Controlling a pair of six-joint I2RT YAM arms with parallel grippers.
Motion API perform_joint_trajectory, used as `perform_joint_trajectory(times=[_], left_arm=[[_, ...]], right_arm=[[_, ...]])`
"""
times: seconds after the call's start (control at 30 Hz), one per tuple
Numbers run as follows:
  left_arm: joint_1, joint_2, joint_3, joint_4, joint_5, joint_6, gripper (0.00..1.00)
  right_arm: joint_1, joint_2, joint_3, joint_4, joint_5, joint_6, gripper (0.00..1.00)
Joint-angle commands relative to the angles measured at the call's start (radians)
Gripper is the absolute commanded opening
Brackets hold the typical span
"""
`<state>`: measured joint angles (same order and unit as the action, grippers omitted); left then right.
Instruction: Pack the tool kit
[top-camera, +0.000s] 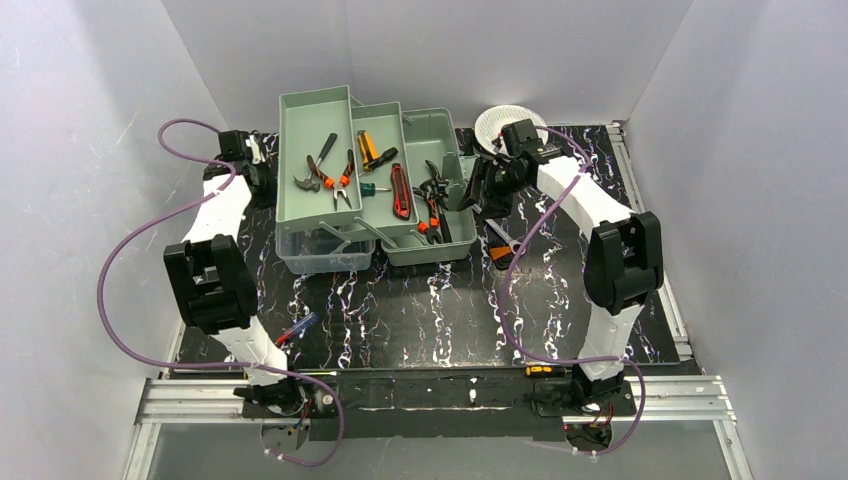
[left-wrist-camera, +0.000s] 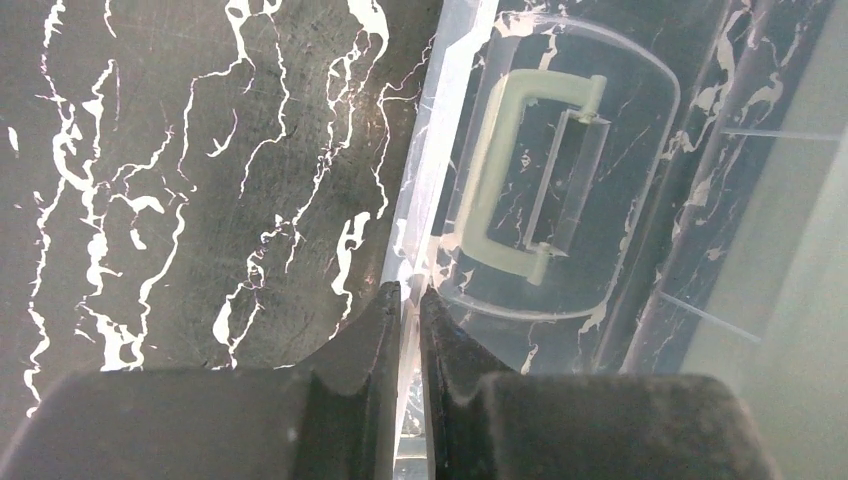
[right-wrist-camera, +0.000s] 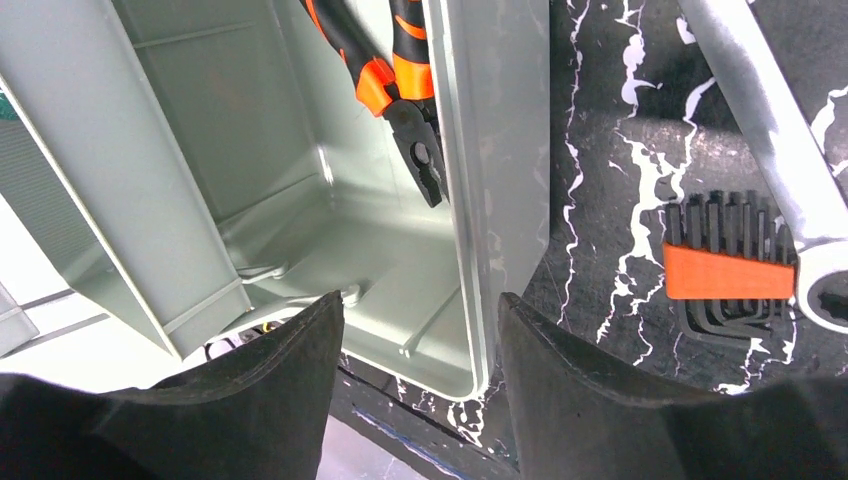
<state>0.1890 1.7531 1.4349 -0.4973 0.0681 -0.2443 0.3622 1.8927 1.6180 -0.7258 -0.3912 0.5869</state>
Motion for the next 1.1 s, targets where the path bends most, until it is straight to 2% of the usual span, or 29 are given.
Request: perform_joint_trajectory(times=[0.0, 0.2, 0.37, 0.53, 0.7, 0.87, 0.97, 1.07], left_arm=[[-0.009, -0.12, 0.093, -0.013, -0.087, 0.015, 0.0], [-0.048, -0.098, 0.216, -0.055, -0.24, 0.021, 0.0], [-0.129, -0.097, 0.356, -0.098, -0.335, 0.104, 0.0], [-0.316, -0.116, 0.422, -0.091, -0.517, 0.231, 0.0], [-0.526, -0.185, 0.302, 0.147, -0.717, 0.432, 0.0], [-0.763, -0.173, 0.274, 0.295, -0.885, 0.66, 0.0], [-0.858, -0.135, 0.271, 0.337, -0.919, 0.683, 0.0], [-0.922, -0.103, 0.281, 0.318, -0.903, 0.596, 0.0]], right_arm=[[0.001, -0.072, -0.027, 0.004, 0.036, -0.011, 0.65], [0.002, -0.125, -0.079, 0.032, 0.072, -0.015, 0.65], [0.001, -0.113, -0.066, 0.041, 0.096, -0.016, 0.65], [0.003, -0.121, -0.068, 0.044, 0.155, 0.023, 0.65], [0.002, -0.158, -0.116, 0.11, 0.171, 0.049, 0.65], [0.001, -0.17, -0.138, 0.121, 0.174, 0.067, 0.65], [0.001, -0.19, -0.161, 0.121, 0.221, 0.075, 0.66], [0.001, -0.228, -0.176, 0.109, 0.293, 0.075, 0.67]])
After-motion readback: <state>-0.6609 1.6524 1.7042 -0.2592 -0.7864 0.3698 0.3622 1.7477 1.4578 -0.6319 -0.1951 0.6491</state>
